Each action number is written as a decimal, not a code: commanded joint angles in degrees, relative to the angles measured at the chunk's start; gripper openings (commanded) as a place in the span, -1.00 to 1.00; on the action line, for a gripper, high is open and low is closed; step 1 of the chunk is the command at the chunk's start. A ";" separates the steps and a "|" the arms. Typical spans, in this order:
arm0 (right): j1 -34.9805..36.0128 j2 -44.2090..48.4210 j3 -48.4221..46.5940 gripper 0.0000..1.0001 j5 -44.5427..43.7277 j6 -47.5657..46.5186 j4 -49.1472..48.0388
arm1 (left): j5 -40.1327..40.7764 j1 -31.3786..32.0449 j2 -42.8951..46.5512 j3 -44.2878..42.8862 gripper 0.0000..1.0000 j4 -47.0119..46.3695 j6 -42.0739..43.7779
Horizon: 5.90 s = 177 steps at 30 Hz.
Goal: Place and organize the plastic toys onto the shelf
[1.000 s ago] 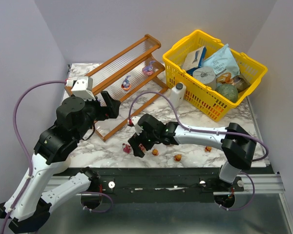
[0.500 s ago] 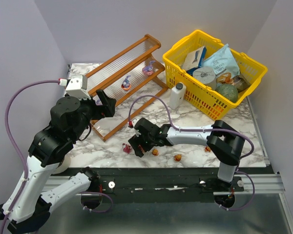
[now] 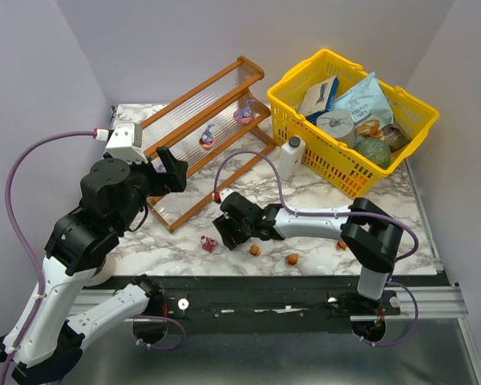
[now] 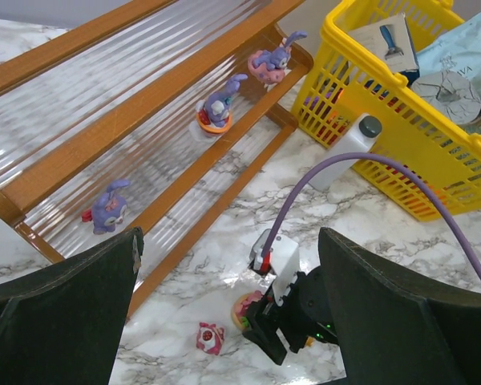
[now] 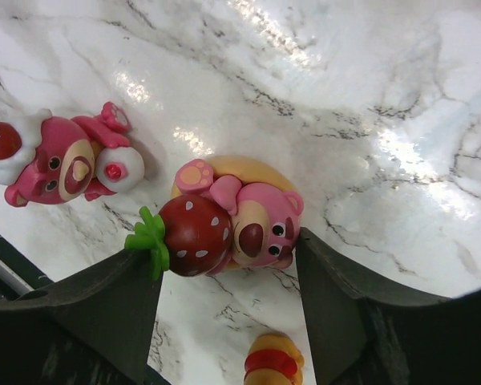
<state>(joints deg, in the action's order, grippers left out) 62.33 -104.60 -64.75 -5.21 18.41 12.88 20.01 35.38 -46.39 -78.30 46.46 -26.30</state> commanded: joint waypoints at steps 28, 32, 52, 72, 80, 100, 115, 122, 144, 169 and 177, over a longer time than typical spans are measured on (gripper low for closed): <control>0.52 -12.73 -16.55 0.00 -1.99 -4.35 -21.49 | 2.58 0.31 -3.62 -7.92 0.98 4.34 4.95; 0.69 -14.23 -17.60 0.00 -1.99 -4.18 -21.85 | 3.37 0.31 -3.88 -8.01 0.98 5.40 5.39; 2.98 -23.11 -27.00 0.01 -8.85 -3.74 -18.95 | 5.48 0.31 -2.13 -8.71 0.98 8.65 4.60; 2.98 -26.80 -29.20 0.07 -13.24 -4.18 -18.60 | 5.83 0.31 -2.39 -9.24 0.97 10.41 4.86; 2.98 -24.08 -26.83 0.35 -12.37 -4.35 -20.44 | 6.01 0.31 -2.48 -9.15 0.98 9.97 4.95; 2.98 -16.70 -21.30 0.63 -11.84 -4.62 -23.69 | 6.27 0.31 -2.12 -8.36 0.97 9.44 4.86; 3.07 0.44 -9.17 0.62 -8.60 -0.66 -13.07 | 4.86 0.31 -1.51 -7.92 0.98 8.30 4.86; 3.07 0.80 -7.32 0.57 7.99 -1.02 -5.86 | 3.90 0.31 -1.68 -7.13 0.98 6.55 4.86; 3.24 -5.79 -9.60 0.49 11.80 9.53 0.12 | 1.79 0.31 -2.39 -5.37 0.98 5.75 4.77; 2.89 -9.49 -15.76 0.29 8.20 21.75 6.98 | 2.93 0.31 -3.79 -7.30 0.97 5.75 7.32; 2.89 -9.75 -15.67 0.18 6.27 22.63 7.07 | 2.76 0.31 -3.09 -6.60 0.98 5.75 7.23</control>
<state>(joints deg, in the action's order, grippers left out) 65.08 -113.19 -79.24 3.42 39.81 19.09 22.09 35.38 -50.24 -84.42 52.77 -19.68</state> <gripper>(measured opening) 0.597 0.988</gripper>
